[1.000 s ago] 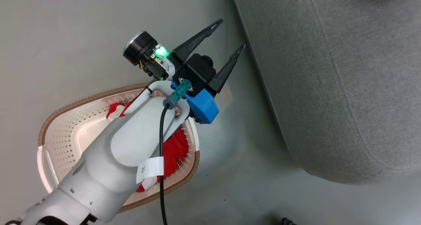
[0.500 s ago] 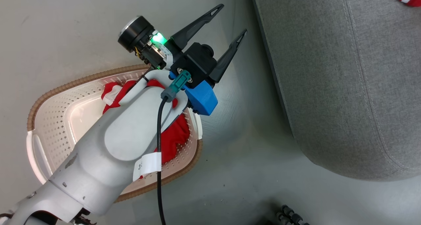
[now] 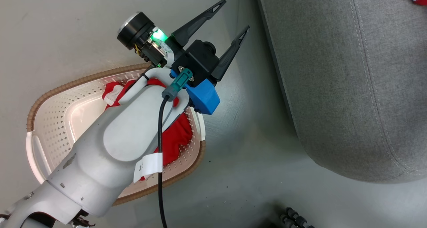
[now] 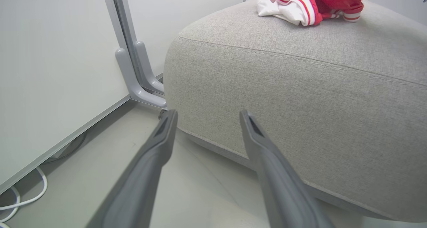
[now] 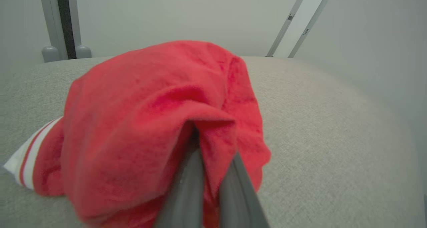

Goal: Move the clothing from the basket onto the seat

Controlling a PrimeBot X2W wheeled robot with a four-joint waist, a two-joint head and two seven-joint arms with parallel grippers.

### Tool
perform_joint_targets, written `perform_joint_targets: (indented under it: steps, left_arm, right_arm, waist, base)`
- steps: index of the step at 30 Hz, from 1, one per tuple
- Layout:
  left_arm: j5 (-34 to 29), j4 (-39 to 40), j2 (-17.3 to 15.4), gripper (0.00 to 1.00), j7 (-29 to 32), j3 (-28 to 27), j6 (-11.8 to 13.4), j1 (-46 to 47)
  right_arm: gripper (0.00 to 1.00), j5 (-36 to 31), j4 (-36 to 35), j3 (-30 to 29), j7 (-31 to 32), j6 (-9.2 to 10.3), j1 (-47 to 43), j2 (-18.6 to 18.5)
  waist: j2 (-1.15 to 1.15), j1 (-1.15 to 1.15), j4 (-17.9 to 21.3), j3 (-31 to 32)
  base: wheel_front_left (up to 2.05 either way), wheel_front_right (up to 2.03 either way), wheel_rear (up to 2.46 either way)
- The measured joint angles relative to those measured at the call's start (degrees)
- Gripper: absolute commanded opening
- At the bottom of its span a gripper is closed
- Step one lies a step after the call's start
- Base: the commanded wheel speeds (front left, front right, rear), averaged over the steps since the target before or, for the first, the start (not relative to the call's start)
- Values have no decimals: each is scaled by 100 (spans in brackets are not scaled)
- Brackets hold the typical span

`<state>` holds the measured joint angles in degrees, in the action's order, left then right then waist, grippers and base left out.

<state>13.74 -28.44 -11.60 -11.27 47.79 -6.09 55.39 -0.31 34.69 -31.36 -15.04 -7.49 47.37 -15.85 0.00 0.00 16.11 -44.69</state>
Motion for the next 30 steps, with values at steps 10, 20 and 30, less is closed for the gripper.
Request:
perform_joint_targets:
  steps: [10, 20, 30]
  left_arm:
    - [115, -122, 63, 100, -115, 63, 41, -88]
    - [325, -301, 188, 100, -328, -16, 126, -472]
    - [391, 343, 244, 100, -374, -619, 404, -1209]
  right_arm:
    - [100, 96, -261, 2, 0, 0, -595, 212]
    - [100, 131, -1274, 413, -1, 0, -1863, 391]
    - [100, 339, -2093, 1301, 0, 0, -2425, 558]
  waist:
    - [0, 0, 28, 331]
    - [0, -1, 12, 1087]
    - [0, -1, -266, 1973]
  base:
    - [0, 0, 0]
    - [0, 0, 0]
    - [0, 0, 0]
